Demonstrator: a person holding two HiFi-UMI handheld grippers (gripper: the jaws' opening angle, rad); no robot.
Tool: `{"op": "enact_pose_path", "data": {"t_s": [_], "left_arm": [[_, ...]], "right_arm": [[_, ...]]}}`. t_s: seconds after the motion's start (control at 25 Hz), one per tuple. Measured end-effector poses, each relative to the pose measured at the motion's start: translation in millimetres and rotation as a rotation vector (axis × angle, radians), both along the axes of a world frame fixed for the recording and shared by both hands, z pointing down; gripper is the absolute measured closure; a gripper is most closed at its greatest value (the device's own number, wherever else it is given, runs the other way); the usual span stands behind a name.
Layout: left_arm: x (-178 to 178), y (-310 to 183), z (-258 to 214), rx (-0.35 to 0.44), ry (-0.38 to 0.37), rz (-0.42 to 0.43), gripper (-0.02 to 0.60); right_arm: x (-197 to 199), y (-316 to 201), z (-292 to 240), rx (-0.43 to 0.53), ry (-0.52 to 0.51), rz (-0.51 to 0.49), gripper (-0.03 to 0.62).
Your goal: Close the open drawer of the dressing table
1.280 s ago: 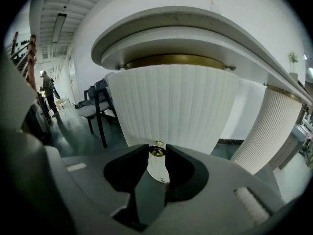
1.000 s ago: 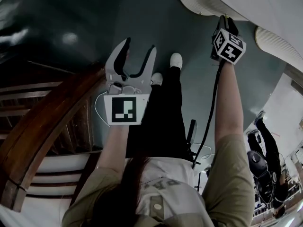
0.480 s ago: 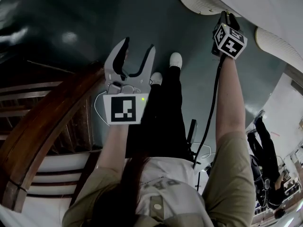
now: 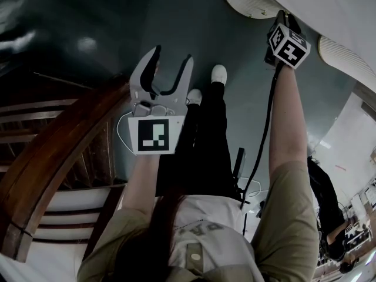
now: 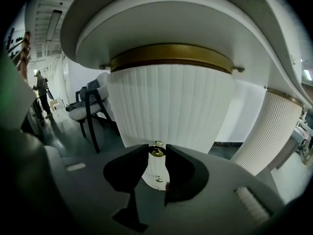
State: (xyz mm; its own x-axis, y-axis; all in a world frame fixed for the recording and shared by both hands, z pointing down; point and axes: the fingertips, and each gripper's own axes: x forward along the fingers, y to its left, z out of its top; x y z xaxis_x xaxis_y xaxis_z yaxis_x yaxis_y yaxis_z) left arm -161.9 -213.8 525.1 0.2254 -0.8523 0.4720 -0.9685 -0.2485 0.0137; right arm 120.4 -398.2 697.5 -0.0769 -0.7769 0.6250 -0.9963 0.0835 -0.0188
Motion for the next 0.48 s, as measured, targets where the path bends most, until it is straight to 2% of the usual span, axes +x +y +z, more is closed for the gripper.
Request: {"op": "enact_pose_path", "data": {"t_s": [0.48], "left_arm": [[-3.1, 0.9, -2.1, 0.004, -0.011, 0.002, 0.327]], "right_arm": [[1.4, -7.4, 2.8, -0.010, -0.008, 0.020, 0.487]]}}
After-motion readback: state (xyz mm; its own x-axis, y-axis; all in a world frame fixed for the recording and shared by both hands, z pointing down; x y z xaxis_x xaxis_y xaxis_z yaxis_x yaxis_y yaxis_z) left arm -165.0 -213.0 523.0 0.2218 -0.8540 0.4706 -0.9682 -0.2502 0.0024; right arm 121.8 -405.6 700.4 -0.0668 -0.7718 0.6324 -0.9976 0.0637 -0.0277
